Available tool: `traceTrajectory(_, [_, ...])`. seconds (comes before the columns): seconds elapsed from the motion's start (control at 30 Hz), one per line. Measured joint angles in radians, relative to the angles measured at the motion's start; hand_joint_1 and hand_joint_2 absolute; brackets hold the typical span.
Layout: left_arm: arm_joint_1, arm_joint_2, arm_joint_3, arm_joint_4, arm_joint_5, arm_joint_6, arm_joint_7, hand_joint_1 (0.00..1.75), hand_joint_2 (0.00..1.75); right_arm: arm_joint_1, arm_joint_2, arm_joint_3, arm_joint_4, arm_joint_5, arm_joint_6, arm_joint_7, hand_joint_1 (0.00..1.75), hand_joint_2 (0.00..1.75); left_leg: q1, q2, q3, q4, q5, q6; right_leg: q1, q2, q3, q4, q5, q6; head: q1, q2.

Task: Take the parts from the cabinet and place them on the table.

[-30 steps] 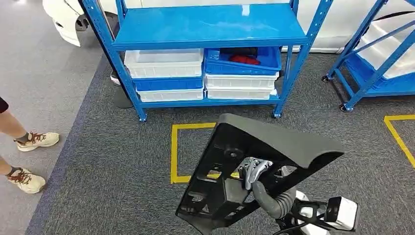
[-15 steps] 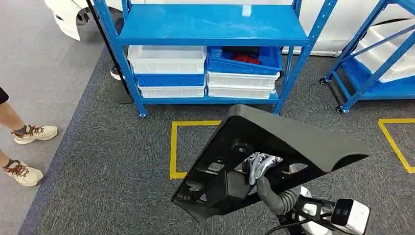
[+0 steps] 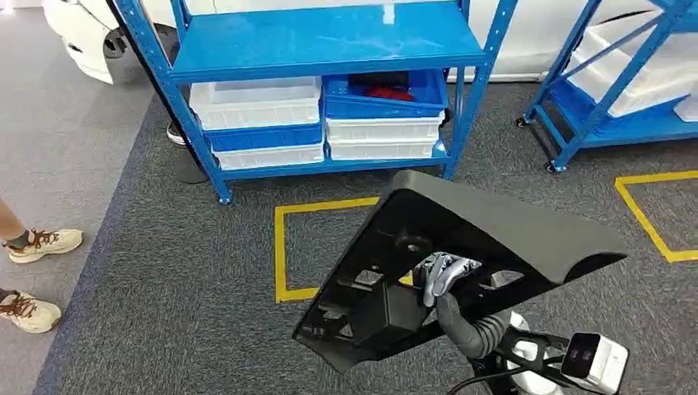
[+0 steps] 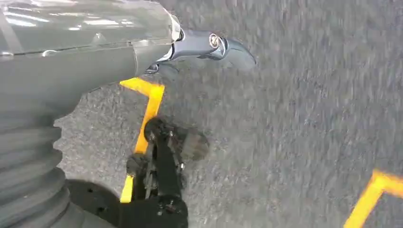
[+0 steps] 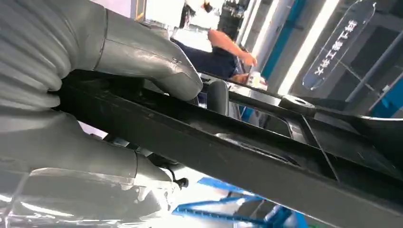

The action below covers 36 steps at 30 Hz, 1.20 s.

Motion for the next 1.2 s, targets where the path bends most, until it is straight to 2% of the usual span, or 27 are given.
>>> traceTrajectory(0.07, [0.001,0.001,0.006,0.000,0.013,0.007,0.001,0.00,1.75,0.000,0.000,0.000,0.002,0.007,0.003,0.000,1.75,1.75,0.001,-0.006,-0.068,0.168,-0.075,-0.004,0.003,0.016,-0.011,0.002,0.007,-0.001,0.000,0.000])
traceTrajectory(0.1, [0.002,0.002,0.012,0.000,0.014,0.011,0.001,0.00,1.75,0.000,0.000,0.000,0.002,0.013,0.007,0.000,1.75,1.75,0.001,-0.006,-0.079,0.204,-0.080,-0.004,0.003,0.025,-0.016,0.004,0.009,0.000,0.000,0.000])
traceTrajectory(0.13, [0.002,0.002,0.016,0.000,0.015,0.011,0.000,0.00,1.75,-0.001,0.000,0.000,0.002,0.016,0.013,0.000,1.75,1.75,0.001,-0.006,-0.065,0.183,-0.059,-0.003,0.003,0.034,-0.018,0.005,0.011,0.002,0.000,0.000])
traceTrajectory(0.17, [0.003,0.003,0.017,0.000,0.016,0.011,0.000,0.00,1.75,-0.001,0.000,0.000,0.001,0.017,0.018,0.000,1.75,1.75,0.002,-0.007,-0.029,0.120,-0.023,-0.001,0.003,0.043,-0.018,0.007,0.012,0.004,0.000,0.000])
traceTrajectory(0.2, [0.002,0.005,0.018,0.000,0.017,0.011,0.000,0.00,1.75,-0.003,0.000,0.000,0.000,0.017,0.018,0.000,1.75,1.75,0.003,-0.012,0.021,0.027,0.020,0.003,0.003,0.051,-0.018,0.009,0.013,0.005,0.000,0.000])
traceTrajectory(0.23, [0.002,0.006,0.018,0.000,0.019,0.011,0.000,0.00,1.75,-0.006,0.000,0.000,0.000,0.017,0.019,0.000,1.75,1.75,0.004,-0.035,0.073,-0.071,0.059,0.007,0.003,0.060,-0.019,0.013,0.013,0.008,0.000,0.000])
traceTrajectory(0.27, [0.002,0.009,0.019,0.000,0.020,0.011,0.000,0.00,1.75,-0.009,0.000,0.000,-0.001,0.017,0.019,0.000,1.75,1.75,0.004,-0.070,0.092,-0.113,0.043,0.013,0.007,0.065,-0.025,0.016,0.014,0.014,0.000,0.000])
traceTrajectory(0.33, [0.002,0.009,0.020,0.000,0.021,0.011,-0.001,0.00,1.75,-0.013,0.000,0.000,-0.003,0.018,0.019,0.000,1.75,1.75,0.001,-0.058,0.087,-0.118,0.049,0.017,0.003,0.081,-0.037,0.019,0.021,0.027,0.000,0.000])
traceTrajectory(0.4, [0.001,0.010,0.022,0.000,0.021,0.011,-0.002,0.00,1.75,-0.013,0.000,0.000,-0.006,0.032,0.013,0.000,1.75,1.75,0.001,-0.045,0.086,-0.122,0.056,0.030,0.002,0.096,-0.040,0.013,0.030,0.042,0.000,0.000])
traceTrajectory(0.43, [-0.001,0.010,0.022,0.000,0.021,0.010,-0.002,0.00,1.75,-0.012,0.000,-0.001,-0.015,0.047,0.005,0.000,1.75,1.75,0.008,-0.032,0.087,-0.131,0.066,0.041,0.000,0.083,-0.043,0.022,0.021,0.045,0.000,0.000])
traceTrajectory(0.47, [-0.001,0.010,0.022,0.000,0.020,0.009,-0.002,0.00,1.75,-0.015,0.000,-0.001,-0.029,0.062,-0.008,0.000,1.75,1.75,0.007,-0.026,0.085,-0.132,0.068,0.047,0.001,0.049,-0.057,0.053,-0.008,0.050,0.000,0.000])
traceTrajectory(0.5, [0.000,0.011,0.023,0.000,0.016,0.008,0.000,0.00,1.75,-0.018,0.000,-0.001,-0.040,0.073,-0.021,0.000,1.75,1.75,0.006,-0.017,0.081,-0.132,0.069,0.050,-0.001,0.031,-0.088,0.119,-0.052,0.054,0.000,0.000])
traceTrajectory(0.57, [0.004,0.015,0.022,0.000,0.004,0.008,0.010,0.00,1.75,-0.016,0.000,0.000,-0.069,0.090,-0.057,0.000,1.75,1.75,0.003,0.001,0.074,-0.131,0.070,0.052,-0.004,0.022,-0.159,0.278,-0.125,0.063,0.000,0.000])
traceTrajectory(0.6, [0.004,0.018,0.022,0.000,-0.002,0.010,0.017,0.00,1.75,-0.011,0.000,0.000,-0.080,0.097,-0.065,0.000,1.75,1.75,0.003,0.009,0.071,-0.130,0.071,0.052,-0.004,0.021,-0.179,0.326,-0.137,0.066,0.000,0.000])
traceTrajectory(0.63, [0.004,0.020,0.022,0.000,-0.013,0.014,0.028,0.00,1.75,-0.004,0.000,0.005,-0.100,0.109,-0.076,0.000,1.75,1.75,0.002,0.018,0.071,-0.129,0.071,0.052,-0.005,0.018,-0.176,0.328,-0.126,0.067,0.000,0.000])
traceTrajectory(0.7, [0.002,0.022,0.020,0.000,-0.034,0.024,0.048,0.00,1.75,0.005,0.000,0.017,-0.138,0.131,-0.086,0.000,1.75,1.75,0.001,0.035,0.072,-0.127,0.070,0.050,-0.004,0.009,-0.097,0.195,-0.052,0.062,0.000,0.000])
traceTrajectory(0.73, [0.001,0.023,0.016,0.000,-0.043,0.033,0.057,0.00,1.75,0.011,0.000,0.028,-0.163,0.136,-0.096,0.000,1.75,1.75,0.000,0.043,0.074,-0.126,0.069,0.048,-0.001,-0.013,-0.041,0.095,-0.013,0.055,0.000,0.000])
traceTrajectory(0.77, [0.001,0.023,0.015,0.000,-0.049,0.038,0.063,0.00,1.75,0.018,0.000,0.036,-0.190,0.137,-0.098,0.000,1.75,1.75,-0.003,0.049,0.075,-0.125,0.068,0.045,0.004,-0.055,-0.005,0.025,-0.009,0.046,0.000,0.000])
traceTrajectory(0.8, [0.001,0.023,0.014,0.000,-0.052,0.043,0.066,0.00,1.75,0.026,0.000,0.041,-0.215,0.134,-0.100,0.000,1.75,1.75,-0.010,0.052,0.073,-0.120,0.065,0.039,0.014,-0.062,-0.002,0.010,-0.014,0.038,0.000,0.000])
traceTrajectory(0.9, [0.000,0.024,0.013,0.000,-0.059,0.050,0.071,0.00,1.75,0.050,-0.002,0.045,-0.270,0.125,-0.108,-0.001,1.75,1.75,-0.008,0.082,0.078,-0.127,0.067,0.024,0.016,-0.029,-0.012,0.012,-0.008,0.025,0.000,0.000])
traceTrajectory(0.93, [-0.002,0.024,0.013,0.000,-0.060,0.050,0.071,0.00,1.75,0.054,-0.002,0.046,-0.281,0.125,-0.108,-0.001,1.75,1.75,-0.012,0.081,0.078,-0.123,0.061,0.016,0.005,-0.020,-0.007,0.001,0.001,0.015,0.000,0.000])
traceTrajectory(1.0, [-0.003,0.024,0.013,0.000,-0.060,0.050,0.071,0.00,1.75,0.056,-0.003,0.047,-0.296,0.118,-0.105,0.000,1.75,1.75,-0.005,0.023,0.057,-0.066,0.012,0.010,0.002,-0.008,-0.010,-0.003,0.007,0.005,0.000,0.000])
traceTrajectory(1.03, [0.000,0.026,0.013,0.000,-0.061,0.051,0.072,0.00,1.75,0.061,-0.003,0.045,-0.304,0.096,-0.082,0.000,1.75,1.75,-0.003,-0.002,0.011,0.045,-0.051,0.008,0.003,0.004,-0.014,-0.003,0.009,0.001,0.000,0.000])
traceTrajectory(1.07, [0.002,0.026,0.013,0.000,-0.065,0.051,0.072,0.00,1.75,0.064,-0.004,0.035,-0.308,0.070,-0.048,0.000,1.75,1.75,-0.003,-0.007,-0.025,0.130,-0.088,0.006,0.003,0.014,-0.017,-0.002,0.011,0.000,0.000,0.000])
traceTrajectory(1.1, [0.005,0.027,0.013,0.000,-0.069,0.050,0.073,0.00,1.75,0.066,-0.004,0.018,-0.310,0.045,-0.005,0.000,1.75,1.75,-0.002,-0.008,-0.051,0.193,-0.108,0.005,0.003,0.025,-0.020,-0.001,0.013,0.001,0.000,0.000])
traceTrajectory(1.13, [0.006,0.027,0.013,0.000,-0.071,0.050,0.073,0.00,1.75,0.066,-0.004,0.002,-0.310,0.027,0.022,0.000,1.75,1.75,-0.001,-0.008,-0.059,0.212,-0.106,0.003,0.003,0.034,-0.022,0.000,0.014,0.001,0.000,0.000])
traceTrajectory(1.2, [0.006,0.027,0.013,0.000,-0.071,0.050,0.073,0.00,1.75,0.066,-0.004,0.002,-0.310,0.027,0.022,0.000,1.75,1.75,-0.001,-0.008,-0.059,0.212,-0.106,0.003,0.003,0.034,-0.022,0.000,0.014,0.001,0.000,0.000])
